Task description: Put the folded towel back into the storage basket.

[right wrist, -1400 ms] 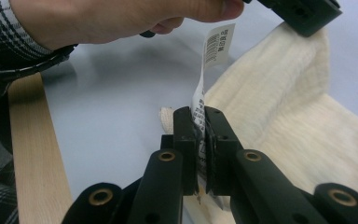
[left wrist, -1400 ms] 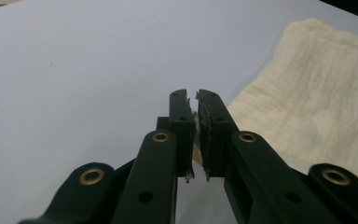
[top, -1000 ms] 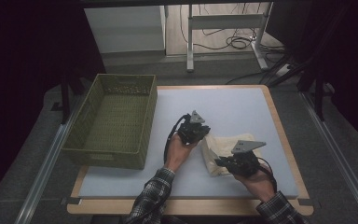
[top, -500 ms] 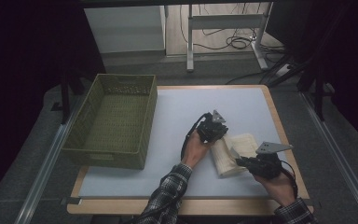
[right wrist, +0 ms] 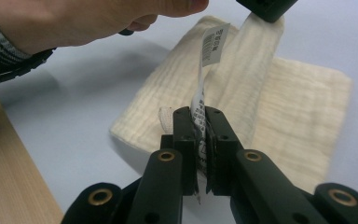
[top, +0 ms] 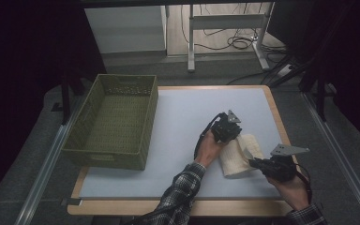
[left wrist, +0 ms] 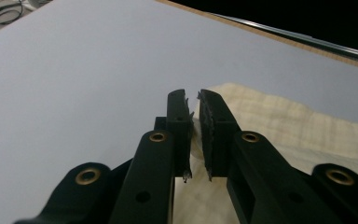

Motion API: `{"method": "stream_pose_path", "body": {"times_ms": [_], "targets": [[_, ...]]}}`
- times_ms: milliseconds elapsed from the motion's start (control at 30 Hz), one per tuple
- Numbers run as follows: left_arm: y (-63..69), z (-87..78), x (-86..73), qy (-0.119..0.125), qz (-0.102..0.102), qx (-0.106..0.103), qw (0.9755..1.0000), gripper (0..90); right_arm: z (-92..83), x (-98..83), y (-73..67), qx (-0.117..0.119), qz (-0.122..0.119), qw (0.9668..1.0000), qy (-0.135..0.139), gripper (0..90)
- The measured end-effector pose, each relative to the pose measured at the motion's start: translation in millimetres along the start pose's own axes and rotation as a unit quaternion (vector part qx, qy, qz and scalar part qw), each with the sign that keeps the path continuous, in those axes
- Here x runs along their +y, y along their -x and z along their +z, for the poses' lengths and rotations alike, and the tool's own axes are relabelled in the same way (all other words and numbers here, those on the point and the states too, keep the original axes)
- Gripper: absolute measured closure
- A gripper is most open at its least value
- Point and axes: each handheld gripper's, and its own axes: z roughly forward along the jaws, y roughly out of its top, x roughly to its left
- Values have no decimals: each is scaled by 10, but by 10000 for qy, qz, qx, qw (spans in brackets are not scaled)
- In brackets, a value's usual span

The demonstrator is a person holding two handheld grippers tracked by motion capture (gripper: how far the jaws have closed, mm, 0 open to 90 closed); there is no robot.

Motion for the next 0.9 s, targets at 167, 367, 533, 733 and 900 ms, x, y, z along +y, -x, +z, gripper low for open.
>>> {"method": "stream_pose_path", "body": {"times_ms": [167,367,533,733,900], "targets": [[29,116,60,-27,-56,-3,10000,815,-65,-28,96,-174,57,9998,37,846],[40,135,44,58,-180,1,9998,616,-5,-110,190,-300,132,9994,-93,833],[-20,46,-7,82,-238,111,9996,498,-42,-175,259,-485,246,9985,-65,737],[-91,-108,-138,88,-310,299,9990,423,-258,-187,378,-909,305,9954,-7,609],[-145,-243,-286,-17,-285,417,9987,390,-455,-198,492,-1277,434,9909,35,582]]}}
